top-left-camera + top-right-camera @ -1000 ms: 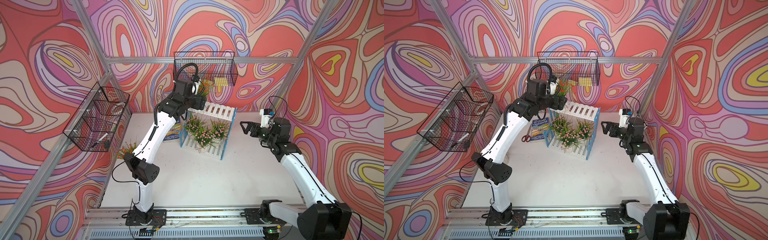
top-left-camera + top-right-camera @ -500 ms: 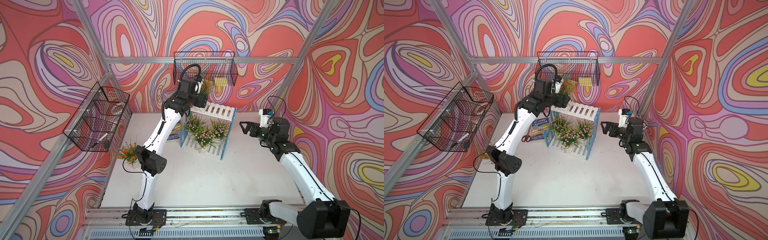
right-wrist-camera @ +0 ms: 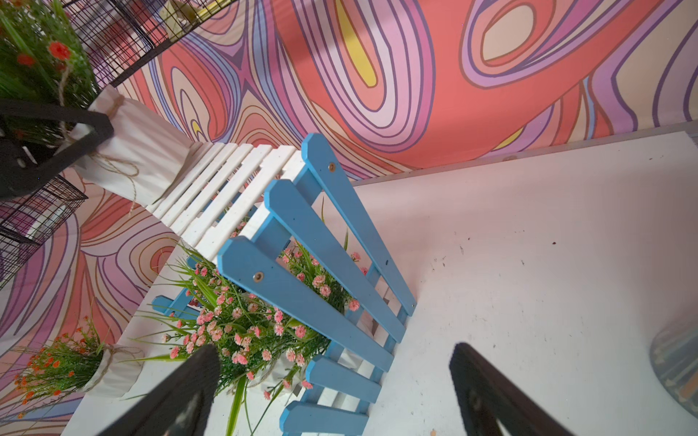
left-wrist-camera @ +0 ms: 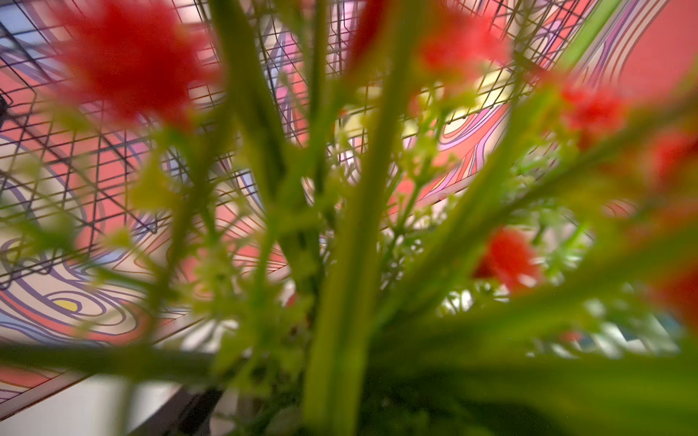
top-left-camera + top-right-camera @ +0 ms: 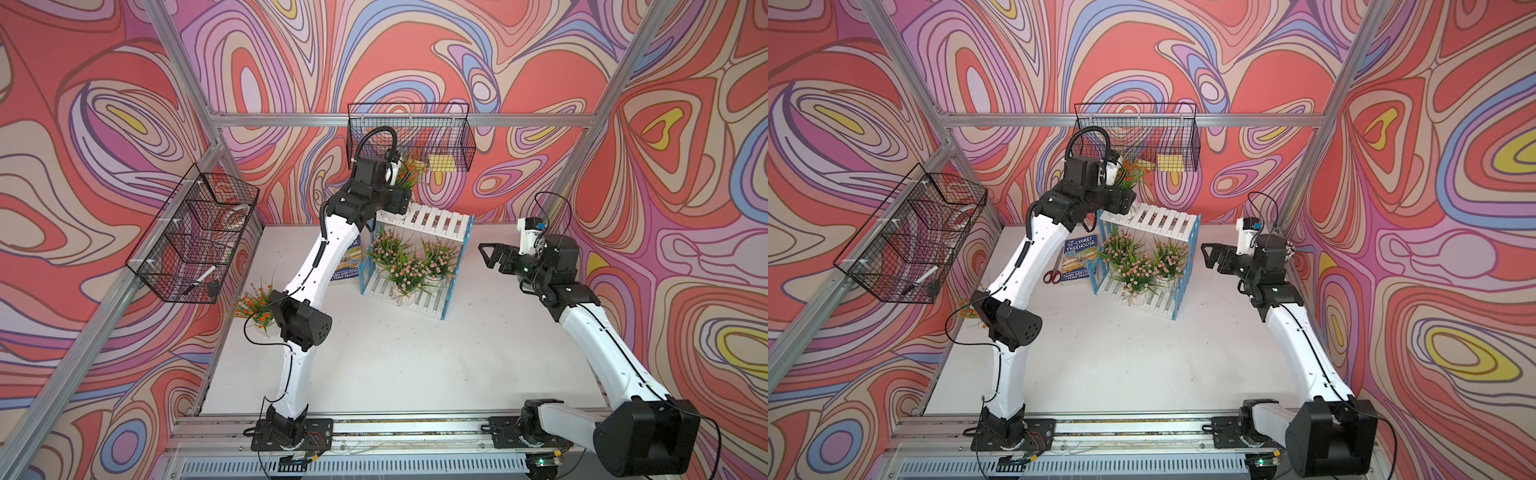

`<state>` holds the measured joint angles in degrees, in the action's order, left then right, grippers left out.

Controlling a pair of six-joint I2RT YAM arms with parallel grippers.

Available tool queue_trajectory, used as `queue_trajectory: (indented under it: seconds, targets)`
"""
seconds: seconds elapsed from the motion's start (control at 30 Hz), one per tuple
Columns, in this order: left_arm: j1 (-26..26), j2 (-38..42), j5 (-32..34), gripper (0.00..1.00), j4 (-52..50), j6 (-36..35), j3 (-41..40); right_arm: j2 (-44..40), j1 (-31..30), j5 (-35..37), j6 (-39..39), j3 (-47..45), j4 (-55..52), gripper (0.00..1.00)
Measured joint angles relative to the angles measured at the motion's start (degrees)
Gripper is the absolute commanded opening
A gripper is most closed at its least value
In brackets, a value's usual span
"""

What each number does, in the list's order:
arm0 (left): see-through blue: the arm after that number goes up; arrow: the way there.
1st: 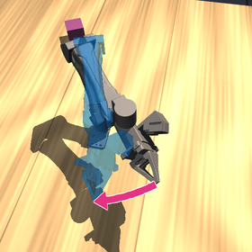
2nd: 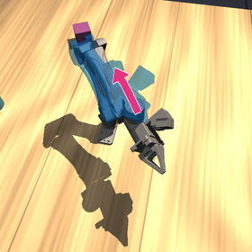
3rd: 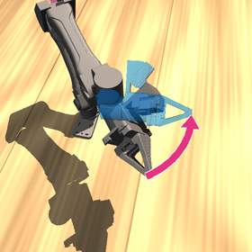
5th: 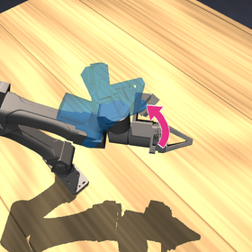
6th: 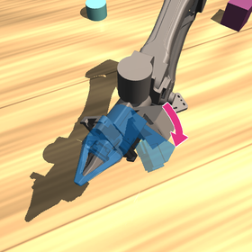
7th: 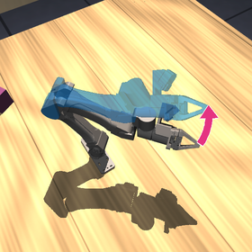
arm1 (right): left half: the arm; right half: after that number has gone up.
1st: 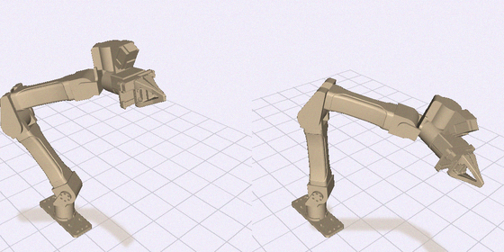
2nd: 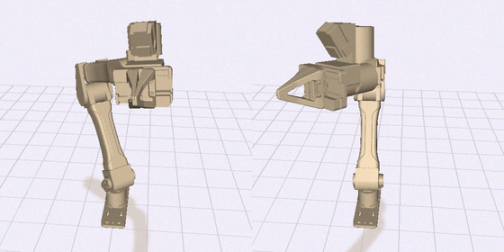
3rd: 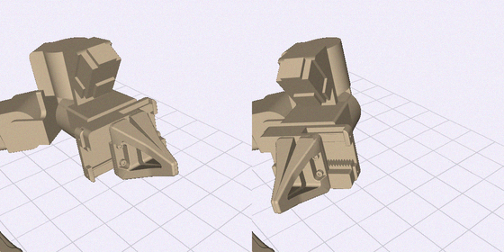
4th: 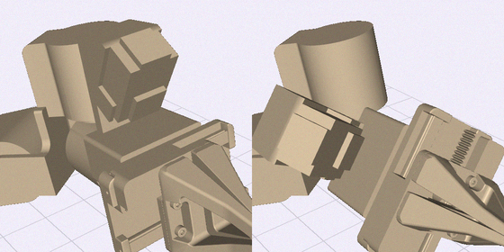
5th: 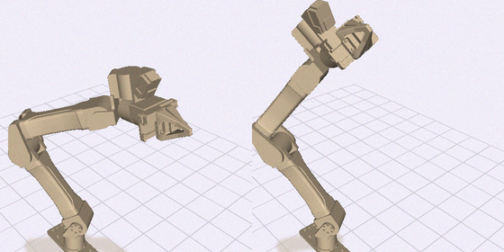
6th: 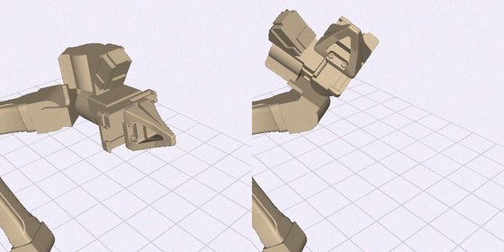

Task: Place the baby's breath potted plants on the rack by color
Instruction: Place the baby's breath potted plant on the rack.

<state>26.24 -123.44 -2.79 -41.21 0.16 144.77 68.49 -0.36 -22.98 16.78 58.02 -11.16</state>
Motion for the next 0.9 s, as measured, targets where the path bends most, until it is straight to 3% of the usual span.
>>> queue_trajectory:
  seconds: [0.27, 0.63, 0.9]
  targets:
    - [0.0, 0.0, 0.0, 0.83, -0.1, -0.2, 0.0, 0.0, 0.0, 0.0, 0.0, 0.0, 0.0, 0.98]
    - [-0.5, 0.0, 0.5, 1.0, -0.2, -0.9, 0.9, 0.0, 0.0, 0.0, 0.0, 0.0, 0.0, 0.98]
    - [-0.9, 0.0, 0.1, 1.0, 0.0, -1.0, 1.4, 0.0, 0.0, -0.4, -0.2, 0.0, 0.0, 0.98]
